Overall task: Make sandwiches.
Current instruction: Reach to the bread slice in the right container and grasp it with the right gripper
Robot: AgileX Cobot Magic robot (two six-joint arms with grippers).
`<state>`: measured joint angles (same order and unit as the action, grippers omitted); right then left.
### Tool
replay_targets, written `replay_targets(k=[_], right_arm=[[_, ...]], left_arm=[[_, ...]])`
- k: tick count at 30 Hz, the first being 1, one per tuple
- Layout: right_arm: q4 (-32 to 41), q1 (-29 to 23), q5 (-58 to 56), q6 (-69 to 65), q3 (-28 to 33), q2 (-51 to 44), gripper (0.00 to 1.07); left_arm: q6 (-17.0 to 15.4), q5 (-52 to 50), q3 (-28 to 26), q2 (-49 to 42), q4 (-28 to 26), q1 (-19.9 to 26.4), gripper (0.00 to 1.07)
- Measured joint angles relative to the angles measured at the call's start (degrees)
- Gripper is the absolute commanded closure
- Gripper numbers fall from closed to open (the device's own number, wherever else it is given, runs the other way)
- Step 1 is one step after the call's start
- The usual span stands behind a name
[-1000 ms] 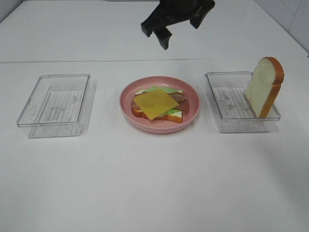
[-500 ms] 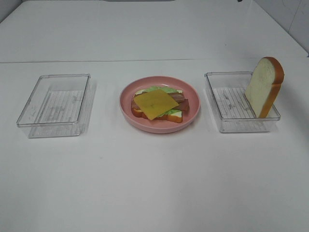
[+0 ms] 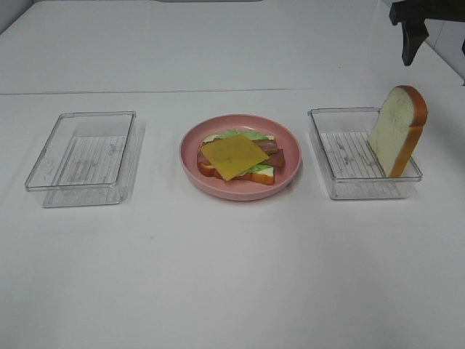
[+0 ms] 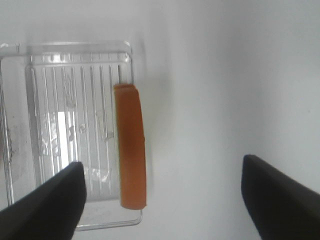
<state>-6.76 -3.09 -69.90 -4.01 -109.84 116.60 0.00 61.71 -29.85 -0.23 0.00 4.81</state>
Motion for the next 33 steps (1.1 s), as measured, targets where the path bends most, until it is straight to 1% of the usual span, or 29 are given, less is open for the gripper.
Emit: replay_targets(k=[1, 3, 8, 14, 19, 23, 27, 30, 33], right_arm=[[0.0, 0.0, 0.0, 0.0, 0.0, 0.0, 0.23], [1.3, 0.0, 1.1, 0.1, 3.5, 0.0, 0.21], [2.0, 0.0, 2.3, 0.3, 5.3, 0.5, 0.21], [4.6, 0.0, 3.1, 1.3, 5.5, 2.6, 0.21], [4.8, 0.0, 3.3, 1.8, 5.5, 3.8, 0.22], [4.8, 0.0, 4.0, 1.9, 5.5, 5.0, 0.24], [5.1, 0.0, 4.1, 1.9, 5.5, 6.1, 0.25], [6.1, 0.0, 4.1, 2.1, 5.5, 7.2, 0.25], [7.2, 0.0, 4.2, 3.3, 5.5, 8.4, 0.27]], left_arm=[[0.0, 0.0, 0.0, 0.0, 0.0, 0.0, 0.06], [0.0, 0.0, 0.0, 0.0, 0.0, 0.0, 0.06], [0.0, 0.0, 0.0, 0.0, 0.0, 0.0, 0.06], [0.0, 0.0, 0.0, 0.0, 0.0, 0.0, 0.06], [0.0, 0.0, 0.0, 0.0, 0.0, 0.0, 0.06], [0.0, 0.0, 0.0, 0.0, 0.0, 0.0, 0.06], [0.0, 0.0, 0.0, 0.0, 0.0, 0.0, 0.06], [0.0, 0.0, 0.0, 0.0, 0.0, 0.0, 0.06], [0.0, 0.0, 0.0, 0.0, 0.0, 0.0, 0.06]])
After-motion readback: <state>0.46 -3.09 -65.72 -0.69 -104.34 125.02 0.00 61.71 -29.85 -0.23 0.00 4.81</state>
